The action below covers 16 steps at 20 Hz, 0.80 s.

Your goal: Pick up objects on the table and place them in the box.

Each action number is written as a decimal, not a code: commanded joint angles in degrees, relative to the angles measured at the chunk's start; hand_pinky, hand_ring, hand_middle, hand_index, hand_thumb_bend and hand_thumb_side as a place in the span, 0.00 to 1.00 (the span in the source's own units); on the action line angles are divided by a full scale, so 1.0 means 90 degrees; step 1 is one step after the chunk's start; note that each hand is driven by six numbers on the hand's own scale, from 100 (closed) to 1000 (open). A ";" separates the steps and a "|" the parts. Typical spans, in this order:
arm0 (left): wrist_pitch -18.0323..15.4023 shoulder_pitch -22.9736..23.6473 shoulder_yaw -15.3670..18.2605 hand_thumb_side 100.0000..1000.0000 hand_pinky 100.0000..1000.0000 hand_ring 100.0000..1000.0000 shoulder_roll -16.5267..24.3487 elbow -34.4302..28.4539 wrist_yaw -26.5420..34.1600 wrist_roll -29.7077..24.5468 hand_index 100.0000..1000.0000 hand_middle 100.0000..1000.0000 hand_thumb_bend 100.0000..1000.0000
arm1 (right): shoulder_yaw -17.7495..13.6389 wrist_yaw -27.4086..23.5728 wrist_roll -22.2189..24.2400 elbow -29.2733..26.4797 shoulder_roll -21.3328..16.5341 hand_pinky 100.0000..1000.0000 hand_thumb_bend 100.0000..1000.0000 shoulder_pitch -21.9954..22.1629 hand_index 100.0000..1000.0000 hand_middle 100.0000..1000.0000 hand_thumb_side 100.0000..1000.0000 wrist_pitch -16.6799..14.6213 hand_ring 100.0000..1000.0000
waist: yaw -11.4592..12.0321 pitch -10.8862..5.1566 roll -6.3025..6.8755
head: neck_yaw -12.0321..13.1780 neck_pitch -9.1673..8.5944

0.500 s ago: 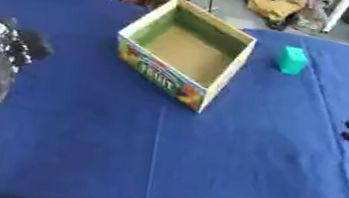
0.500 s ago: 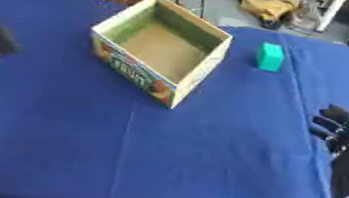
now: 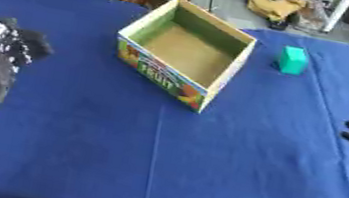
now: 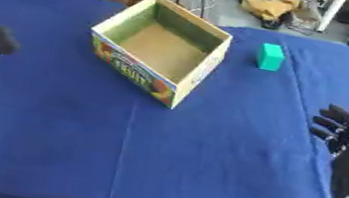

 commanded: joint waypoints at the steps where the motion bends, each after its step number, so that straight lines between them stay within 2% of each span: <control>1: -0.0003 -0.0065 0.0010 1.00 0.84 0.65 0.0075 -0.0134 0.0014 -0.0020 0.64 0.53 0.41 | -0.0055 -0.0006 0.0006 -0.0079 -0.0182 0.69 0.00 -0.0113 0.77 0.68 1.00 -0.0020 0.72 | 0.0013 -0.0069 0.0010 | -0.0015 0.0026; 9: -0.0001 -0.0078 -0.0013 1.00 0.84 0.65 0.0078 -0.0157 0.0018 -0.0047 0.64 0.53 0.41 | -0.0116 -0.0057 -0.0048 -0.0153 -0.0589 0.69 0.00 -0.0378 0.77 0.68 1.00 -0.0110 0.72 | 0.0100 -0.0056 0.0002 | -0.0009 0.0000; 16: -0.0026 -0.0152 -0.0049 1.00 0.84 0.65 0.0110 -0.0250 0.0027 -0.0128 0.64 0.53 0.41 | -0.0215 -0.0149 -0.0143 -0.0163 -0.1032 0.69 0.00 -0.0821 0.77 0.68 1.00 -0.0209 0.72 | 0.0324 0.0028 -0.0016 | -0.0023 -0.0066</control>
